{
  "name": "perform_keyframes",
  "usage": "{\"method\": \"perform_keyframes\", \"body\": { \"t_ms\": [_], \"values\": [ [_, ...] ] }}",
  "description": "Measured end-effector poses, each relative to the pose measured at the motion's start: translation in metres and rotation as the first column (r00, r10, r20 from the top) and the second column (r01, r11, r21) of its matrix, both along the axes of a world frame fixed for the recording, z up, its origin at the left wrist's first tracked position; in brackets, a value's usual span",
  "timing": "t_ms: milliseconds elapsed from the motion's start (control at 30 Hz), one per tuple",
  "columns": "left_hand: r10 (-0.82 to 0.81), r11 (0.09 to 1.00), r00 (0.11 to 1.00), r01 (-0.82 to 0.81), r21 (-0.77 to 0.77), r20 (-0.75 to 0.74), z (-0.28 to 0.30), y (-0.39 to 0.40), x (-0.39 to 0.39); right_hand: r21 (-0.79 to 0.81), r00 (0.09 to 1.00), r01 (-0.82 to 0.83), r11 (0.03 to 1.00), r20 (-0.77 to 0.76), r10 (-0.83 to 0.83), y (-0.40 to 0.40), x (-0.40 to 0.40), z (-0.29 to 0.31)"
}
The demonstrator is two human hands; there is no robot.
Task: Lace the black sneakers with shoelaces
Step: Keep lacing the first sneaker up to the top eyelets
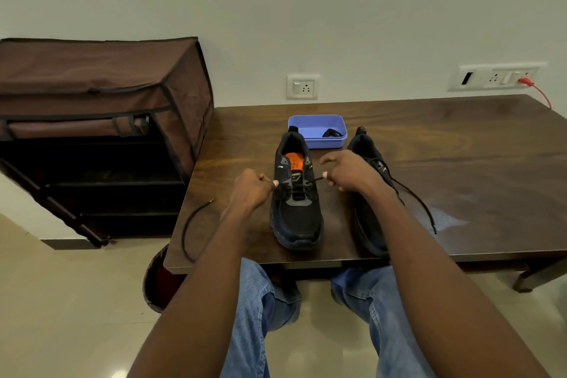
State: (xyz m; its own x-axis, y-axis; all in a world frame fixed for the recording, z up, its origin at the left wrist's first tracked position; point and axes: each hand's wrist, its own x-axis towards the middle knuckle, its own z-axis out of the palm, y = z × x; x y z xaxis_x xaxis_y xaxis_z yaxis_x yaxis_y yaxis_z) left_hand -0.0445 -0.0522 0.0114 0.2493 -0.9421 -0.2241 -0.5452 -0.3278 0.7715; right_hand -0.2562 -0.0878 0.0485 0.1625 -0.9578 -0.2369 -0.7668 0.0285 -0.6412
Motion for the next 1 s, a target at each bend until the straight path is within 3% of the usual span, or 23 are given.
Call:
{"method": "perform_keyframes", "body": {
  "t_ms": [100, 167, 200, 233, 300, 367, 400, 433, 500, 567, 633, 700, 767, 900, 1000],
  "values": [
    [0.075, 0.997, 0.987, -0.074, -0.013, 0.141, -0.002, 0.0, 0.004, 0.031, 0.987, 0.16, 0.987, -0.024, -0.159, 0.006, -0.015, 0.007],
    [0.116, 0.992, 0.948, -0.095, -0.084, 0.295, -0.001, 0.001, 0.003, 0.183, 0.983, 0.122, 0.976, 0.115, -0.144, 0.016, -0.02, 0.016],
    [0.142, 0.982, 0.941, -0.096, -0.16, 0.306, 0.001, 0.003, 0.001, 0.256, 0.959, 0.019, 0.967, 0.268, -0.09, 0.021, -0.021, 0.021],
    [0.154, 0.969, 0.96, -0.101, -0.226, 0.232, 0.004, 0.003, -0.001, 0.297, 0.883, -0.12, 0.947, 0.467, -0.034, 0.025, -0.02, 0.026],
    [0.093, 0.973, 0.985, -0.121, -0.195, -0.146, 0.012, 0.004, -0.007, 0.254, 0.608, -0.342, 0.905, 0.794, 0.007, 0.032, -0.017, 0.032],
    [-0.043, 0.999, 0.861, 0.04, -0.016, -0.507, 0.02, 0.008, -0.011, 0.17, 0.413, -0.405, 0.898, 0.91, 0.014, 0.033, -0.01, 0.035],
    [-0.109, 0.985, 0.783, 0.167, 0.038, -0.612, 0.023, 0.01, -0.011, 0.145, 0.389, -0.398, 0.906, 0.921, 0.023, 0.032, -0.006, 0.034],
    [-0.174, 0.959, 0.716, 0.28, 0.05, -0.677, 0.024, 0.011, -0.009, 0.119, 0.415, -0.356, 0.927, 0.909, 0.042, 0.031, -0.001, 0.032],
    [-0.268, 0.898, 0.569, 0.439, 0.011, -0.777, 0.025, 0.013, -0.008, 0.027, 0.575, -0.171, 0.985, 0.814, 0.078, 0.029, 0.004, 0.027],
    [-0.283, 0.871, 0.432, 0.489, -0.041, -0.857, 0.026, 0.014, -0.007, -0.089, 0.724, 0.003, 0.996, 0.688, 0.059, 0.03, 0.009, 0.025],
    [-0.245, 0.894, 0.373, 0.445, -0.06, -0.895, 0.028, 0.015, -0.005, -0.139, 0.792, 0.139, 0.981, 0.61, -0.025, 0.026, 0.01, 0.021],
    [-0.17, 0.94, 0.384, 0.338, -0.033, -0.907, 0.027, 0.013, 0.0, -0.165, 0.848, 0.293, 0.942, 0.499, -0.176, 0.017, 0.005, 0.012],
    [-0.082, 0.98, 0.429, 0.198, 0.005, -0.9, 0.026, 0.009, 0.003, -0.227, 0.896, 0.411, 0.883, 0.281, -0.345, 0.008, -0.005, 0.004],
    [0.165, 0.986, 0.561, -0.089, 0.14, -0.811, 0.017, 0.001, 0.007, -0.294, 0.832, 0.525, 0.799, -0.018, -0.554, 0.008, -0.024, 0.004],
    [0.256, 0.967, 0.697, -0.176, 0.186, -0.67, 0.015, 0.001, 0.006, -0.298, 0.795, 0.465, 0.834, -0.273, -0.541, 0.012, -0.026, 0.002]
  ]
}}
